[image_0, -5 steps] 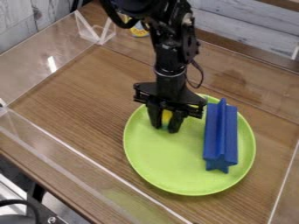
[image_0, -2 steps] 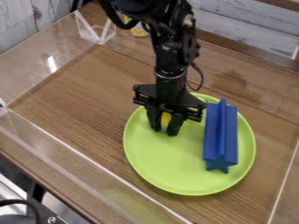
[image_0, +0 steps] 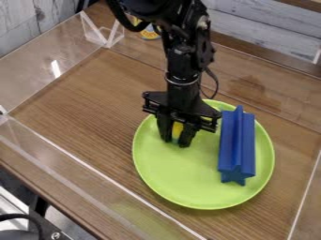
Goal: Remove the banana from inside the green plate and put it on the table
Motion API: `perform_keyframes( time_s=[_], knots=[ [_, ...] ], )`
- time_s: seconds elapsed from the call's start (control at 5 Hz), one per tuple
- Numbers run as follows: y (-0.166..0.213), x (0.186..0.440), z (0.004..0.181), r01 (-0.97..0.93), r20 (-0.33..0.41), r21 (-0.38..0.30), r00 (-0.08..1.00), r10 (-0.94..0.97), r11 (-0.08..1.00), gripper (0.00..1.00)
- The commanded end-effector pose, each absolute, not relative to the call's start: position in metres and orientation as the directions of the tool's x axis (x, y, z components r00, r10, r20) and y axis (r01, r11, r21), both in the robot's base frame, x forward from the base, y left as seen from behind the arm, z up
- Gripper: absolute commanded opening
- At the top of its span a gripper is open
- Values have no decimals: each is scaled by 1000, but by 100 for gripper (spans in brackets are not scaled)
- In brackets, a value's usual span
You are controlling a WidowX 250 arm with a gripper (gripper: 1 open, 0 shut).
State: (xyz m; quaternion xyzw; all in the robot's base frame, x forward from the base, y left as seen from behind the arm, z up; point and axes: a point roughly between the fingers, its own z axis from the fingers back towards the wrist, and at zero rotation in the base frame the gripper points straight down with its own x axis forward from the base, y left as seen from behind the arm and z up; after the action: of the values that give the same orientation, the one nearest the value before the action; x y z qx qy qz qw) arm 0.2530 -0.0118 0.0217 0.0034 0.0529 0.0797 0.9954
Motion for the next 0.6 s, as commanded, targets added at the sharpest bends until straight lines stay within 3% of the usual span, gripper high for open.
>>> perform_keyframes(
  time_s=[0.0, 0.4],
  knots=[
    [-15, 255, 33, -124, -75, 11, 989, 125, 992, 0],
    [-14, 252, 40, -104, -97, 15, 990, 105, 994, 0]
  ],
)
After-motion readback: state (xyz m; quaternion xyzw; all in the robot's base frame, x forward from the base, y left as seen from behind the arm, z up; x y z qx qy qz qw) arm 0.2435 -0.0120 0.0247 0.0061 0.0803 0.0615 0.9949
